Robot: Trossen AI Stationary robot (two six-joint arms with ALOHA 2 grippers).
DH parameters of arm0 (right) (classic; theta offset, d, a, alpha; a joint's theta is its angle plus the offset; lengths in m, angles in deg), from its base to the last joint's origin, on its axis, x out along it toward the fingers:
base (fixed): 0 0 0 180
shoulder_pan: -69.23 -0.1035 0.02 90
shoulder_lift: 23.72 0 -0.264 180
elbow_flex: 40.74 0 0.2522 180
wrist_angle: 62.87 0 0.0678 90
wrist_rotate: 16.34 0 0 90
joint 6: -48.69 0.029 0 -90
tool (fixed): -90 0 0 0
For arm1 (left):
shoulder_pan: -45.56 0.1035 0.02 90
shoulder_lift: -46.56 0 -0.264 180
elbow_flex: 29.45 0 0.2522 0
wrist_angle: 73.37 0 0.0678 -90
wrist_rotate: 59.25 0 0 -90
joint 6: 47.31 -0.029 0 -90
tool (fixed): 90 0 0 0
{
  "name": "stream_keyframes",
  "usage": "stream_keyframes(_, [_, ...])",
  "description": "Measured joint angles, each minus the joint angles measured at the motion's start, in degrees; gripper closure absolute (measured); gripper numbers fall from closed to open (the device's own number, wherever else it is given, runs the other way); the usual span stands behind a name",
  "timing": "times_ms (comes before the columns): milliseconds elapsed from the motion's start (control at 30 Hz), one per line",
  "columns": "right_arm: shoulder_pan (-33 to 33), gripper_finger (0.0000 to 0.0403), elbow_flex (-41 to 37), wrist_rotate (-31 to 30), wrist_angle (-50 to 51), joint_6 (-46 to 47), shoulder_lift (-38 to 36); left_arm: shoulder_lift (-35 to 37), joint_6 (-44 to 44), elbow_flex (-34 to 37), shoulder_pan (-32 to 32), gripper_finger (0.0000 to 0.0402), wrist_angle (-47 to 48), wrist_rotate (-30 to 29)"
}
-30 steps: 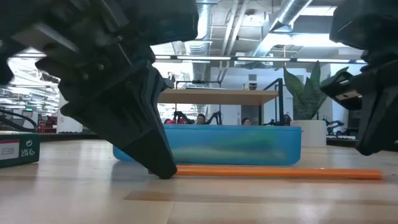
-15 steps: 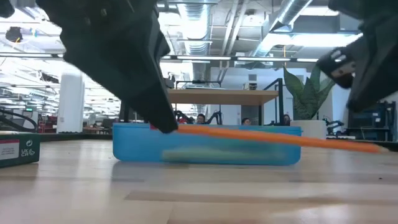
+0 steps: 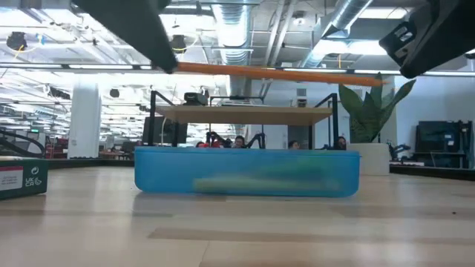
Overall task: Pack school essentials
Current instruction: Put the orange pencil into the blue supply box
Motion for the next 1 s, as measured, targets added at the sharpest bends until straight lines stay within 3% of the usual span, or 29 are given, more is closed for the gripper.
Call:
stream_keyframes(133, [0.0, 0.0398, 0.0, 0.0, 0.2, -0.1, 0.0, 4.7, 0.7, 7.0, 0.7, 0.0401, -2.9, 0.2])
stream_keyframes(467, [0.0, 0.0396, 0.0, 0.0, -0.3, -0.2, 0.8, 11.2, -4.5, 24.1, 6.7, 0.0401, -22.7, 6.8])
stream_keyframes(633, [0.1, 0.0395, 0.0, 0.0, -0.5, -0.2, 0.7, 12.4, -7.7, 27.3, 9.4, 0.0401, -27.2, 10.0])
stream_keyframes(1000, [0.1, 0.0395, 0.0, 0.0, -0.6, -0.2, 0.7, 11.9, -8.7, 28.2, 12.3, 0.0396, -27.3, 15.1])
